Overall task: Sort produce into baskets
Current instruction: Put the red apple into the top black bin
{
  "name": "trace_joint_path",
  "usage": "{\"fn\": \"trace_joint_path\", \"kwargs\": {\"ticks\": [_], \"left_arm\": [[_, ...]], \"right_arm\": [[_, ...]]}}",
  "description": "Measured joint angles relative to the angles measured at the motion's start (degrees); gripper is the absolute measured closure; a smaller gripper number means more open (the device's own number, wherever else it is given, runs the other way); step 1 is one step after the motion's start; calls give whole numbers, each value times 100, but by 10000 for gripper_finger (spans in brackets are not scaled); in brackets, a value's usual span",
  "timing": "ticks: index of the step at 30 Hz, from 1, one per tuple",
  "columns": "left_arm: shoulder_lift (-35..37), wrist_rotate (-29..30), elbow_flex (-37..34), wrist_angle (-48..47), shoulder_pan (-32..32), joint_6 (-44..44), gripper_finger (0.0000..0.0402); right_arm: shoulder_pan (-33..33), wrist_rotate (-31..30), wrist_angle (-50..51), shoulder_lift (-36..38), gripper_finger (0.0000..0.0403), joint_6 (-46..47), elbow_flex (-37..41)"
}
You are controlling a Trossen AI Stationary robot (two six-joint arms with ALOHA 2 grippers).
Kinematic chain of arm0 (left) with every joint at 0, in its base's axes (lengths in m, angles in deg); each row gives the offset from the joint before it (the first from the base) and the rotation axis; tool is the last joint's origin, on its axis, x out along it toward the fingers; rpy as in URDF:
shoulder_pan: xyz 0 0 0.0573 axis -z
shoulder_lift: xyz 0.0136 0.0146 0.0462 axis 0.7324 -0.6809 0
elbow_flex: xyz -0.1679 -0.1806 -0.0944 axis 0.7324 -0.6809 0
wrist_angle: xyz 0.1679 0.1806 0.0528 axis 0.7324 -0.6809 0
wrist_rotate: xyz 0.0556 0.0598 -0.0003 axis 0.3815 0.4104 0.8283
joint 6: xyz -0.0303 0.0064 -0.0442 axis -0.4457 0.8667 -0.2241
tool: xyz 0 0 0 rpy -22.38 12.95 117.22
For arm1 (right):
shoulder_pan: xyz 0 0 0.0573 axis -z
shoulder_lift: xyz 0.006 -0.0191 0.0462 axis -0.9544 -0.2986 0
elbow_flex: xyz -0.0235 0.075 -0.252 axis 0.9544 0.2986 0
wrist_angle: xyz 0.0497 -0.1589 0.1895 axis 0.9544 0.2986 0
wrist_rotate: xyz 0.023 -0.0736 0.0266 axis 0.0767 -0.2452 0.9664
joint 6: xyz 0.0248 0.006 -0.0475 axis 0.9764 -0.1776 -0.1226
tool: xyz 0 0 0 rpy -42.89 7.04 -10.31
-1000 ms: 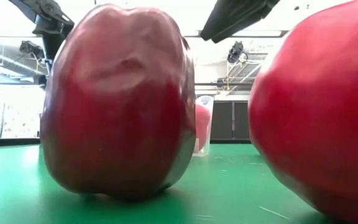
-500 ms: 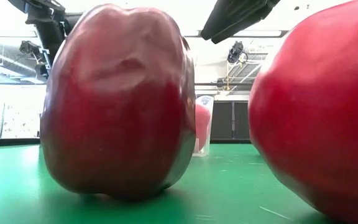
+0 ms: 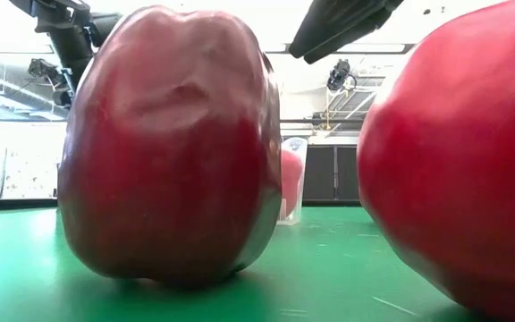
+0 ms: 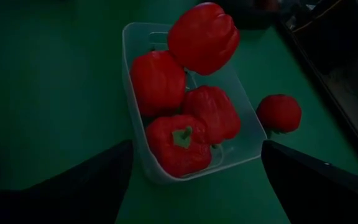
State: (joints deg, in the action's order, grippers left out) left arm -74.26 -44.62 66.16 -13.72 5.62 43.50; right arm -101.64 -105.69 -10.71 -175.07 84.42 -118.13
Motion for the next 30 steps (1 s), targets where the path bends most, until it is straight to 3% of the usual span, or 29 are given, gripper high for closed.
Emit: {"fn": "trace_joint_path", "kwargs": {"ticks": [9, 14, 19, 24, 30], "left_arm": [[-2, -131, 0, 56, 12, 37, 2], [182, -352, -4, 477, 336, 154, 2], [713, -509, -4, 874, 1139, -46, 2], [1317, -773, -220, 1390, 2324, -423, 2], [1585, -802, -832, 2952, 3872, -825, 2]], "right_arm": [[0, 30, 1, 0, 39, 0, 0], [35, 54, -4, 0, 39, 73, 0], [168, 464, 158, -26, 39, 234, 2], [298, 1194, 325, -26, 39, 170, 57], [471, 2270, 1576, -26, 39, 464, 61]]}}
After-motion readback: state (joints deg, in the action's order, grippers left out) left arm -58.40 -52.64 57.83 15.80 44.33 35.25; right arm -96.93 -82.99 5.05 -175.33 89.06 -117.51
